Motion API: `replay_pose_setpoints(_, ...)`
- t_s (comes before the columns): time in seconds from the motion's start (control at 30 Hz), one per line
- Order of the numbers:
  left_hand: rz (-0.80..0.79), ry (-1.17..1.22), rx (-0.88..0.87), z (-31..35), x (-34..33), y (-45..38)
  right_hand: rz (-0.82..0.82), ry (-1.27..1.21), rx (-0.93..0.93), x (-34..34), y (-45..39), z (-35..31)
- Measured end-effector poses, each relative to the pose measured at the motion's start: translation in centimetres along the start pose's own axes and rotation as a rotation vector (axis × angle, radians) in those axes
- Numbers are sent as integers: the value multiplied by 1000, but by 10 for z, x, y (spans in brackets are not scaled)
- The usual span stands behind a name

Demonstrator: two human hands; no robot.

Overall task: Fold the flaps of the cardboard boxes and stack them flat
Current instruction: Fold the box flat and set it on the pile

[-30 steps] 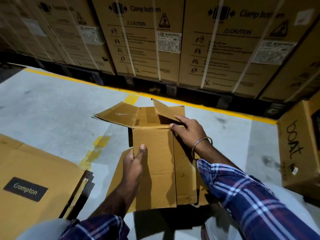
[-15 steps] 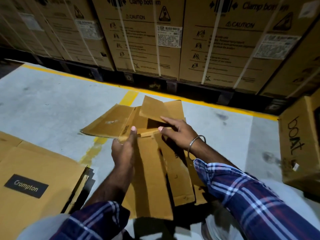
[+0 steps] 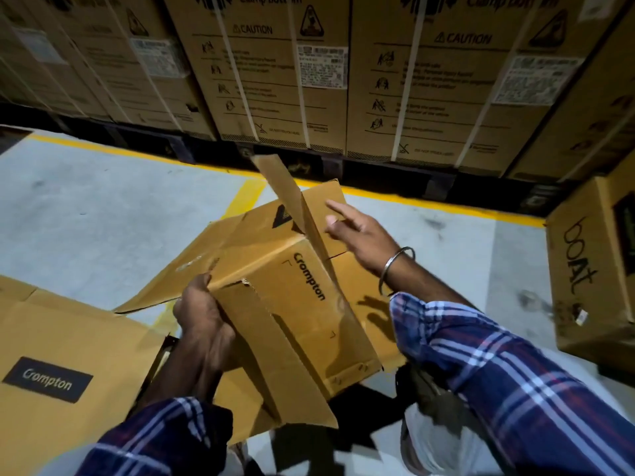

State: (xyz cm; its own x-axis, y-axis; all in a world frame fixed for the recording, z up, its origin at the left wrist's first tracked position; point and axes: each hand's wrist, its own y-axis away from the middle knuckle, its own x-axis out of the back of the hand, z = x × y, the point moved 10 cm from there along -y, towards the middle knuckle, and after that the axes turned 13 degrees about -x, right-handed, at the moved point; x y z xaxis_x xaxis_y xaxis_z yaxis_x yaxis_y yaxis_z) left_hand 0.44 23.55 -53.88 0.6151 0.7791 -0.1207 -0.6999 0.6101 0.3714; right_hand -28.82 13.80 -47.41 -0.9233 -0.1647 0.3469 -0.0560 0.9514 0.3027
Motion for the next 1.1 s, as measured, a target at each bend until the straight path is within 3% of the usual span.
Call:
replay_pose_setpoints(0.1,19,78,-22,12,8,-4,158,430,-146,44,-13,28)
replay_pose_setpoints(0.3,-80,239,-103,35,9,-15,-178,887,-584,26,-1,115)
replay_pose_setpoints(0.47,-128,377,-98,50,3,-14,-185,685,-763,12,11,147)
replay_pose_setpoints(0.57,-150,446,-86,56,2,-14,-133,296,-831,-3,8,161)
replay_pose_setpoints(0.7,-201,484,-68,57,-4,-17,-151,-228,-708,-25,-23,157)
replay_pose_setpoints(0.8,-217,517,-41,55,-10,-21,-96,-351,-651,-20,-40,163)
replay_pose_setpoints(0.9,-204,573,-26,55,-13,-22,55,-122,-574,1,-20,117)
replay_pose_setpoints(1.03,-170,620,-74,66,-9,-26,288,151,-260,27,-12,55)
replay_pose_setpoints(1.1,-160,614,-66,65,-8,-27,225,184,-91,20,-11,24)
